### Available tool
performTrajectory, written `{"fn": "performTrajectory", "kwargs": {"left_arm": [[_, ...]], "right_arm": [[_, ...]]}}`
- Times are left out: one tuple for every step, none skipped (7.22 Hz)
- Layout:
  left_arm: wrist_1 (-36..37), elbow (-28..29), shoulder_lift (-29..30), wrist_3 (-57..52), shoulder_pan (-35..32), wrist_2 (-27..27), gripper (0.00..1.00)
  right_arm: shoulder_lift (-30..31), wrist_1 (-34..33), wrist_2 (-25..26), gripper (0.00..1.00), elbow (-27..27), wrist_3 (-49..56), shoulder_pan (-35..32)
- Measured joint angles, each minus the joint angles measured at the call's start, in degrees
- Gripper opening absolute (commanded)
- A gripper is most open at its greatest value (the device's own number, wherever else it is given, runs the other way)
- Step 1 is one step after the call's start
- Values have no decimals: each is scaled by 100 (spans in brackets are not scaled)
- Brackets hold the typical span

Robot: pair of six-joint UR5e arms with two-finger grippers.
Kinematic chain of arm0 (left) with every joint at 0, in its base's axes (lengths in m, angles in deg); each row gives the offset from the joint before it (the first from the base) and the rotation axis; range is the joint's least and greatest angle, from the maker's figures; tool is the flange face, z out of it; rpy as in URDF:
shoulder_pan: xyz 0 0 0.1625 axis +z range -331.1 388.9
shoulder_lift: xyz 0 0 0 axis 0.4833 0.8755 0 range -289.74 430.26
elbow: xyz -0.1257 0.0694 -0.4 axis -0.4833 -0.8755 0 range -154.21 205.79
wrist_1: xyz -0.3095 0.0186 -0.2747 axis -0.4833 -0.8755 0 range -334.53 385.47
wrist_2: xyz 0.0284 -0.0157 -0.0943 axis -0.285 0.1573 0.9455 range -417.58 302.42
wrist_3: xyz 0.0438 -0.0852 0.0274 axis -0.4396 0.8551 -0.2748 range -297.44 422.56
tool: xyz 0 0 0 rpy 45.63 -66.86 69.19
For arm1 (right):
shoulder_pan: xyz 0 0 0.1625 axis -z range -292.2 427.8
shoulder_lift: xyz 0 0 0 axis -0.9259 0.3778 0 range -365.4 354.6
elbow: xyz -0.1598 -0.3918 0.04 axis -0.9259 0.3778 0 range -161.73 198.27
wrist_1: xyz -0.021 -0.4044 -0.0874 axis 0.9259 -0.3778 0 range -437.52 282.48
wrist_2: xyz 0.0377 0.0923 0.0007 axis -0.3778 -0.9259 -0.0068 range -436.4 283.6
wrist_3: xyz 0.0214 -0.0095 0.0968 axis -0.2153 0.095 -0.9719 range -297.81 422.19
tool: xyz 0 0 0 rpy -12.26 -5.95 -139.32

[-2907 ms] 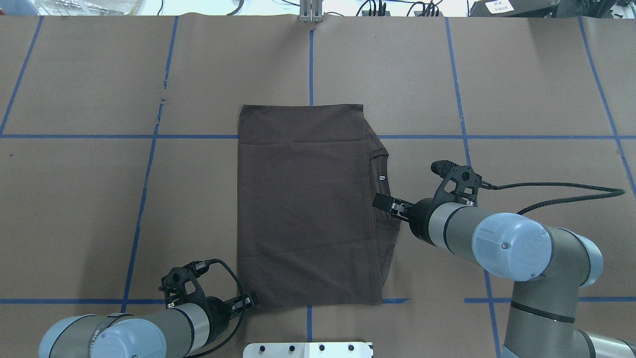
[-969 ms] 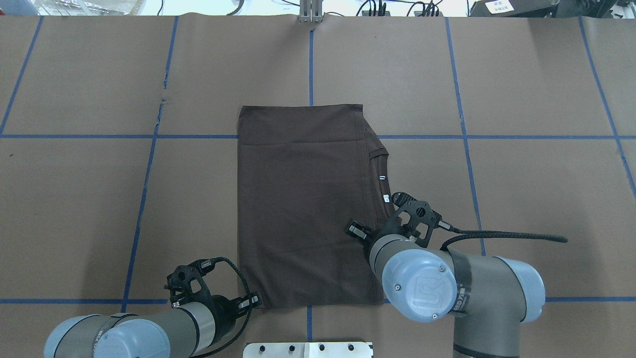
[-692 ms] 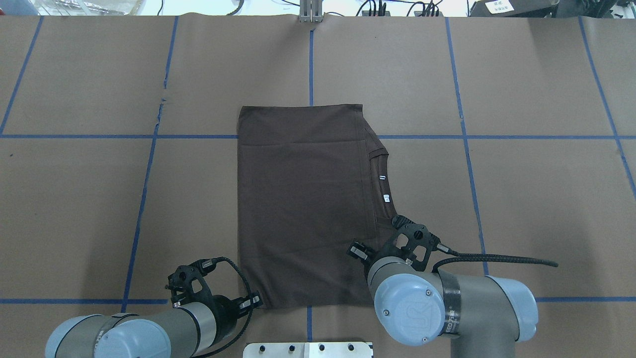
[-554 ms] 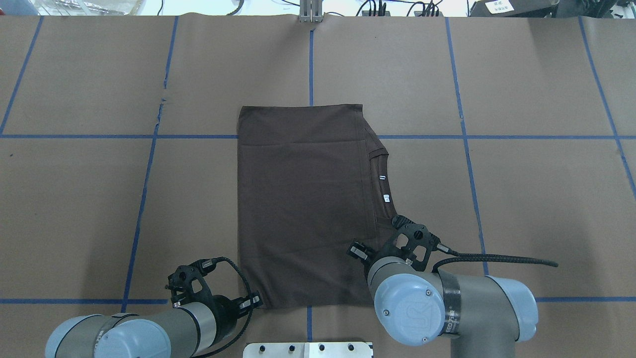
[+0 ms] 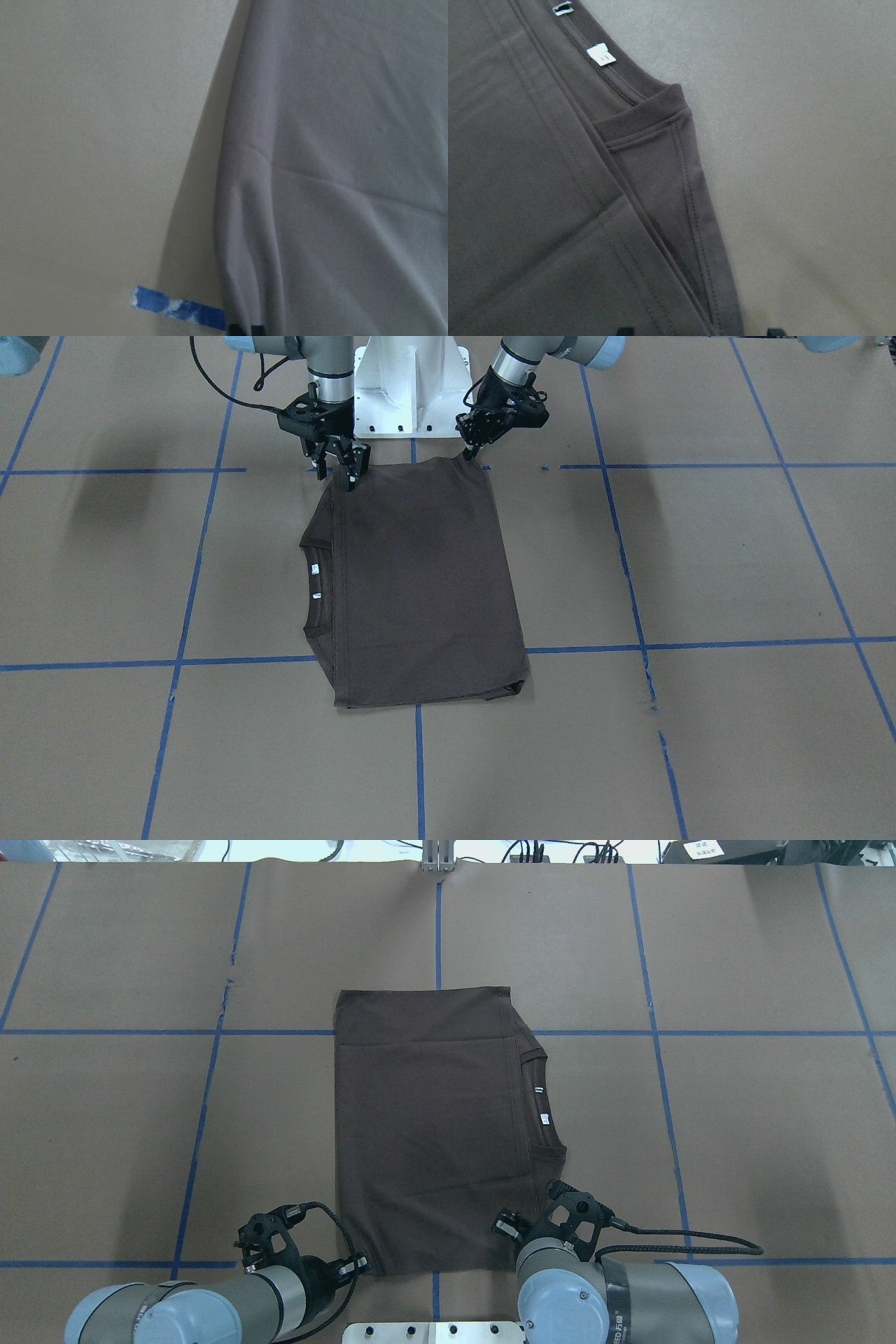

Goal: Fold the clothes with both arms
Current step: 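Grasp the near corners of the folded shirt with both grippers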

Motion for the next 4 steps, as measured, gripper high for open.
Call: {"fn": "performTrajectory", "kwargs": {"left_arm": [[0,0,0,0,0,2,0],[0,0,0,0,0,3,0],[0,0,0,0,0,3,0],[0,0,0,0,0,3,0]], "right_arm": [[30,0,7,70,13,-15,29],[57,0,13,62,14,-24,47],[66,0,25,57,18,-53,63],[65,1,52,56,21,-122,85]]}}
